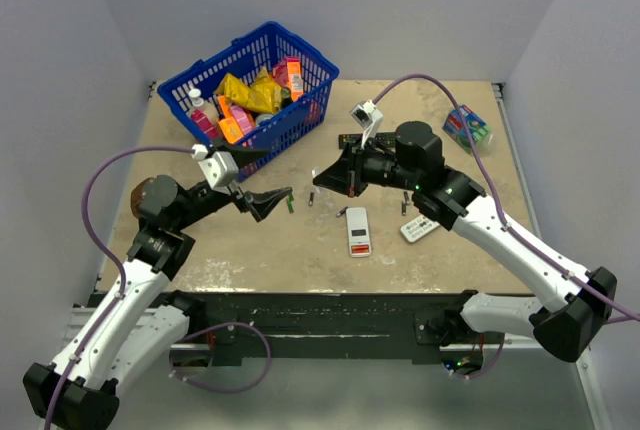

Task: Load the batteries into the remote control

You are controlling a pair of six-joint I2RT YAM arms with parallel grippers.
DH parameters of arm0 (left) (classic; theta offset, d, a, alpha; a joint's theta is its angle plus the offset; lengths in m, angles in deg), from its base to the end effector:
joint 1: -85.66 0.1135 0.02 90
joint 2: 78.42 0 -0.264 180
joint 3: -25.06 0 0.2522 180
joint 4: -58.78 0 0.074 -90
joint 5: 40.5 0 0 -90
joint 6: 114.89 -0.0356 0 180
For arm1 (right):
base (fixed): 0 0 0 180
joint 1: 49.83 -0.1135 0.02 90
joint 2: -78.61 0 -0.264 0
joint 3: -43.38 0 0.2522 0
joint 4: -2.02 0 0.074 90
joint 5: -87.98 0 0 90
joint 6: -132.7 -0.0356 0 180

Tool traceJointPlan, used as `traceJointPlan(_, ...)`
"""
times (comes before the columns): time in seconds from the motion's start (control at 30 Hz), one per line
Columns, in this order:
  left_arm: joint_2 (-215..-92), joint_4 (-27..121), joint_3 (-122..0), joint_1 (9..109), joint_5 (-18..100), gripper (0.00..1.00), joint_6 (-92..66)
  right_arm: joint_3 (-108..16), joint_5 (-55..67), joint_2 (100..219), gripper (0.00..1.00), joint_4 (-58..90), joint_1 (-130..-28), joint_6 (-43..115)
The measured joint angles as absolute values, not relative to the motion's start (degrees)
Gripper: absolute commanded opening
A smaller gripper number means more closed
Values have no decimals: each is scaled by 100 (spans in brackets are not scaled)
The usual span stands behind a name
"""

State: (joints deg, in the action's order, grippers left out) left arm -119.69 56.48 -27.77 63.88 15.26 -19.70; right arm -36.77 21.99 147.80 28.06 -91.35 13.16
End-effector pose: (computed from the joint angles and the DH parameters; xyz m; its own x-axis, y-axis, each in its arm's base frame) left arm 0.1511 -0.0820 0.3548 0.0744 -0.1103 -0.9911 0.8326 0.5539 0.0009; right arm 0.1975 0.1942 0.3805 -0.6130 0.0588 -0.7879 -0.6867 0.4535 0.5682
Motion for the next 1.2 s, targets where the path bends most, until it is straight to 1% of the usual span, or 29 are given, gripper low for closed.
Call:
traceJointPlan(0.17,-12070,6125,-2748,6198,783,100,-2818,-3616,3268,14614,0,2091,-8982,1039)
traceJointPlan(0.37,-12168,6166,-2794,5654,547,100,-3900,-3609,4134,14607,0,1418,-8930,744)
traceJointPlan(0.5,-12260,6330,-2827,5422,455,100,-4193,-3609,4490,14607,0,965,-8914,521)
traceJointPlan(0.67,-12356,6894,-2827,5324,400,99,-4073,-3609,4759,14610,0,543,-8914,287)
traceJointPlan(0.77,-12417,7338,-2820,5295,396,94,-3885,-3598,4875,14612,0,314,-8912,156)
traceJointPlan(0.87,-12501,7666,-2820,5282,380,87,-3719,-3583,4923,14623,0,124,-8914,47)
traceJointPlan(1.0,-12577,7891,-2816,5243,343,79,-3559,-3541,5008,14658,0,-75,-8914,-93)
traceJointPlan(1.03,-12584,7923,-2816,5232,337,75,-3528,-3524,5012,14666,0,-125,-8914,-126)
traceJointPlan(1.2,-12601,8057,-2816,5182,280,66,-3426,-3384,5023,14682,0,-418,-8912,-338)
